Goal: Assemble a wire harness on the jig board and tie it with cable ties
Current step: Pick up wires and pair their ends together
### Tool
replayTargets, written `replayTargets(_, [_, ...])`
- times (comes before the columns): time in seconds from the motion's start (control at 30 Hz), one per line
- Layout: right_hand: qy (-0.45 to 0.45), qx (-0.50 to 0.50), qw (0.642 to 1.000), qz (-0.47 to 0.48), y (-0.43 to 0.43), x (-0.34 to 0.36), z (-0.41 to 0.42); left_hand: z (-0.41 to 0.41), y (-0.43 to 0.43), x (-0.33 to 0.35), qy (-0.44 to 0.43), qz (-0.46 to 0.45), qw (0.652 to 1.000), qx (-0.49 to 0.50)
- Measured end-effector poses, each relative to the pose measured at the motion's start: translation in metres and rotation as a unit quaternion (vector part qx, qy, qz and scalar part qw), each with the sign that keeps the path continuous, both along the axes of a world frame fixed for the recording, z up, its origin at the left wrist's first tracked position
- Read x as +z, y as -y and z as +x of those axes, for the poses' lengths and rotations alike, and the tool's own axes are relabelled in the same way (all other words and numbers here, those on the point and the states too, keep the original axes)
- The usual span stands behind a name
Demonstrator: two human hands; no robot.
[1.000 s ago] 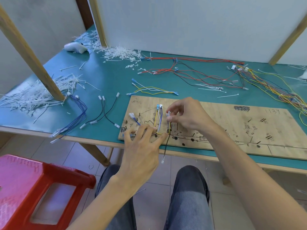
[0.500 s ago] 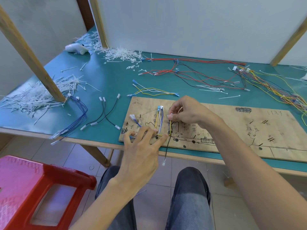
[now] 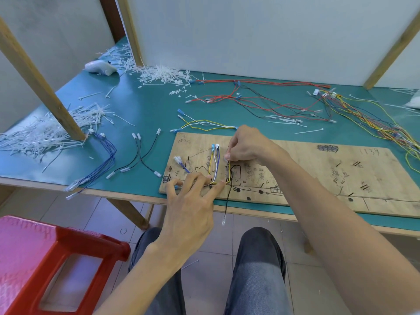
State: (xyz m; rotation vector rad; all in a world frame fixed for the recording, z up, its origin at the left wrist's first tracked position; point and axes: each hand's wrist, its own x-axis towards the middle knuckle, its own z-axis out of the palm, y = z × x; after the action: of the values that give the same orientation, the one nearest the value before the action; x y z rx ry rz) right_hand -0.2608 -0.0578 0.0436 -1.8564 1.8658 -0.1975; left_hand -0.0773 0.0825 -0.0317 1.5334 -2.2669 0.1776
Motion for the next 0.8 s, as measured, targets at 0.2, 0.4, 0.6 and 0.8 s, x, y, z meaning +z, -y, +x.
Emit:
replayTargets(0.2, [0.069, -0.038, 0.991, -0.11, -0.026, -0.011, -0.008, -0.001, 0.0, 0.002, 0.007, 0.003, 1.0, 0.005])
replayTargets(0.4, [0.016, 0.019, 0.972, -0.232, -0.101, -0.032, -0.012, -0.001, -0.003, 0.0, 0.004, 0.005, 1.0, 0.008])
replayTargets(0.6, [0.042, 0.01, 0.959, -0.281, -0.137, -0.052, 0.001, 0.006, -0.007, 0.001, -0.056, 0.006, 0.998, -0.003])
replayTargets(0.8, [0.072, 0.043, 0.947, -0.309, -0.13, -0.061, 0.007, 0.024, 0.003, 0.016, -0.102, 0.005, 0.994, 0.029])
